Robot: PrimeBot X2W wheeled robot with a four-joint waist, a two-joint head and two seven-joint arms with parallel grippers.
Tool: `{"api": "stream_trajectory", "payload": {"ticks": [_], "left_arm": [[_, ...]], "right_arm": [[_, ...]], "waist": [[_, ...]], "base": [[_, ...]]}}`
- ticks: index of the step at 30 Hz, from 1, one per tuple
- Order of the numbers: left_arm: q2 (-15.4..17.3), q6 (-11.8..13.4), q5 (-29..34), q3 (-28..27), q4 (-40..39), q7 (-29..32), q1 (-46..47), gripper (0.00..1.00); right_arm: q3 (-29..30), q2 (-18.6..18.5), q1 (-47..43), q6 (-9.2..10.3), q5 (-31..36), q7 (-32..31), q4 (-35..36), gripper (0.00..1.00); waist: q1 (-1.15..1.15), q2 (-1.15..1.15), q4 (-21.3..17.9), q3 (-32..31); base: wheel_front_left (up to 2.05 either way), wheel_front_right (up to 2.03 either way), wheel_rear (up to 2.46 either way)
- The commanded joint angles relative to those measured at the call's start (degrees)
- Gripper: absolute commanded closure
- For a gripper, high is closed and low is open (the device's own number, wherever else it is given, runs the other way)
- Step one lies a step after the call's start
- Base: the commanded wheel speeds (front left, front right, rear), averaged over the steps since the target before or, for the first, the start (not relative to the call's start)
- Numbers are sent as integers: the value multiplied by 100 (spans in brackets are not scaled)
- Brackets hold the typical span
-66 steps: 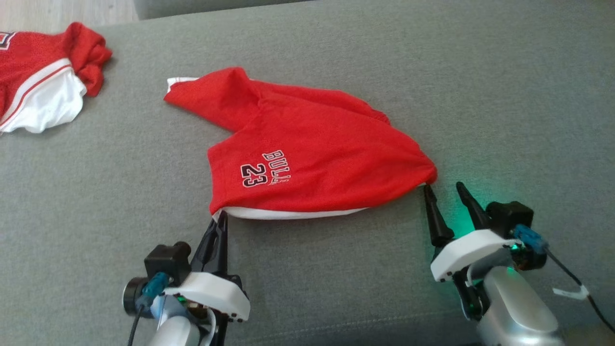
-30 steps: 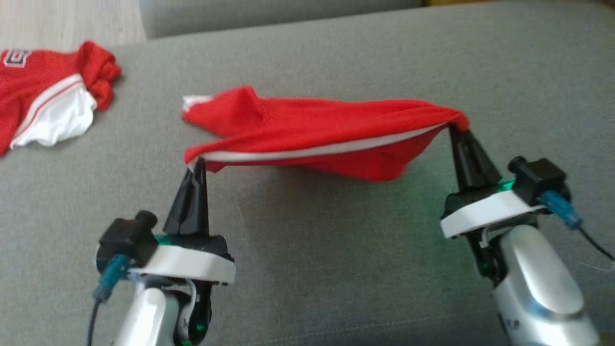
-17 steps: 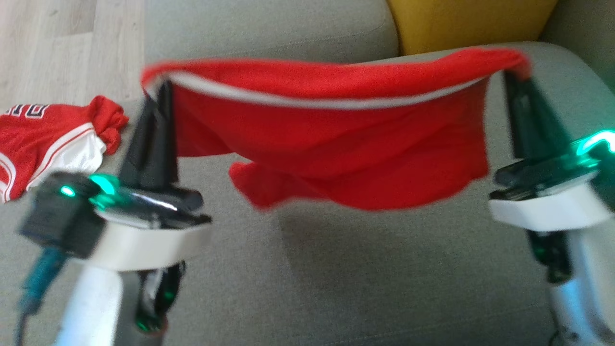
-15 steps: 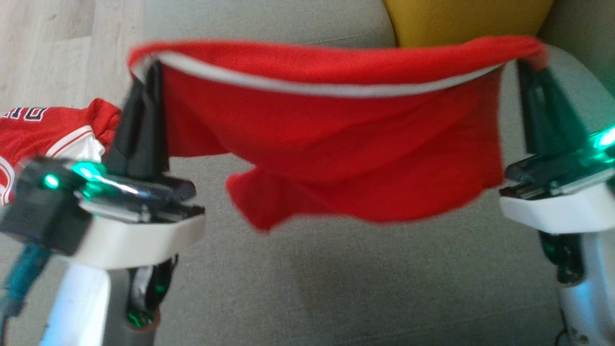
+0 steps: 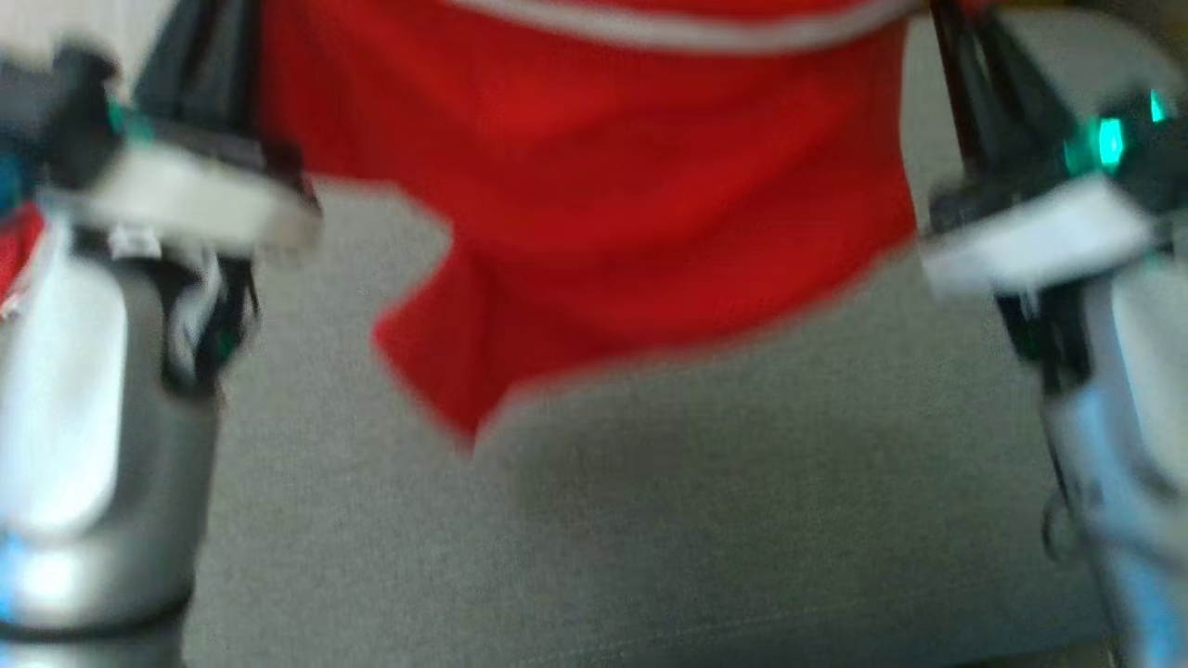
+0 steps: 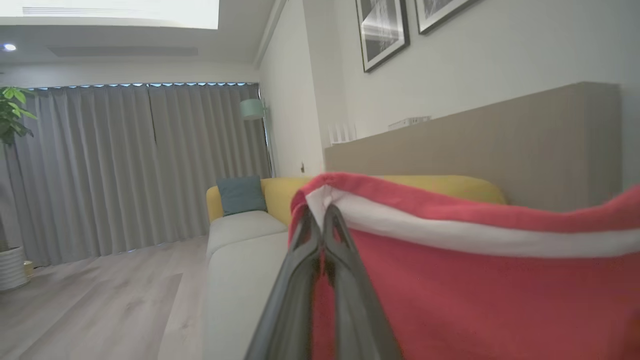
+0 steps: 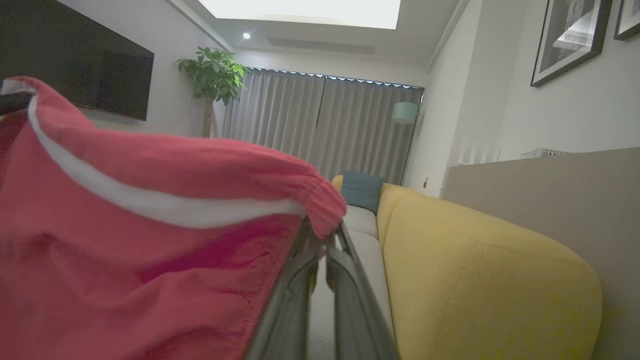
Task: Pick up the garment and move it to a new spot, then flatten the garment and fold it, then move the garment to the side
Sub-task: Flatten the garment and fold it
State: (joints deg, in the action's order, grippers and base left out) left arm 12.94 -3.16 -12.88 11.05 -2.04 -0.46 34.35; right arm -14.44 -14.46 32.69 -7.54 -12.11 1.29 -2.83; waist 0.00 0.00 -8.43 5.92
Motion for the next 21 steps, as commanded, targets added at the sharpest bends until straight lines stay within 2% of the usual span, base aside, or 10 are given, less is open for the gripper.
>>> {"api": "stream_trajectory", "payload": {"ticks": [1,6,12,16,21], "left_arm": [[230,-29,67,-178,14,-7,570,100],[196,-18,435,-9,1531,-314,2040,100],[-255,42,495,197,2884,-969,2853,100],[-465,-41,352,277,3441,-1253,2630,100],[-557,-187,108,284,3625,-1412,2055,100]], "right_arm": [[-91,133,499,5,-23,88,-39,100],[-50,556,2053,5,405,538,-2008,100],[207,873,3036,5,1092,1228,-3743,100],[318,948,2958,5,1298,1357,-4421,100],[229,920,2345,5,1202,1368,-4223,100]], "waist": [[0,0,6,369],[0,0,92,959],[0,0,342,1589],[0,0,475,1824],[0,0,532,1892]], "base": [[0,0,0],[0,0,0],[0,0,0],[0,0,0],[0,0,0]]}}
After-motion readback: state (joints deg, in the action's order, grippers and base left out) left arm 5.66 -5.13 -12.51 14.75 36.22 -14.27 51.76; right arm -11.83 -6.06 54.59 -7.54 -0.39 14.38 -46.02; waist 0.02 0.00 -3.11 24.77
